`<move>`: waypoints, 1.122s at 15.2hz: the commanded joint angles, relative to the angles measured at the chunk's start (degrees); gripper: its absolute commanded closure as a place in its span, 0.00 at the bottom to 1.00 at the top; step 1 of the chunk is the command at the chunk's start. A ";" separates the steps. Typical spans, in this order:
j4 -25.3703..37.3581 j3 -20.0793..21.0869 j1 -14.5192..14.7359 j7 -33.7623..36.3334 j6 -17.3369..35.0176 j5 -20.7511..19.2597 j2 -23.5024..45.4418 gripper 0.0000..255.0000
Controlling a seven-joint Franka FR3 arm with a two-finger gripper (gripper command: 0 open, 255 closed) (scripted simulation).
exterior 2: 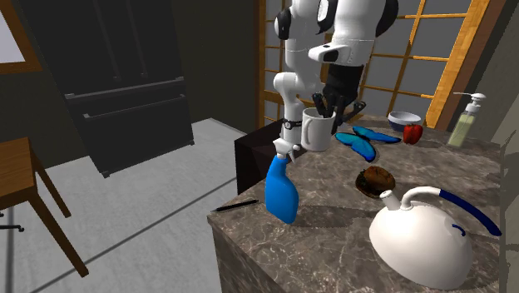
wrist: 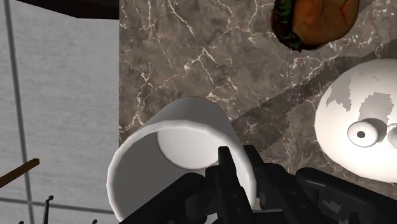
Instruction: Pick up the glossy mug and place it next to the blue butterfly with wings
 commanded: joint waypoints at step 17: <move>-26.93 7.88 5.59 11.92 5.09 13.26 -24.81 1.00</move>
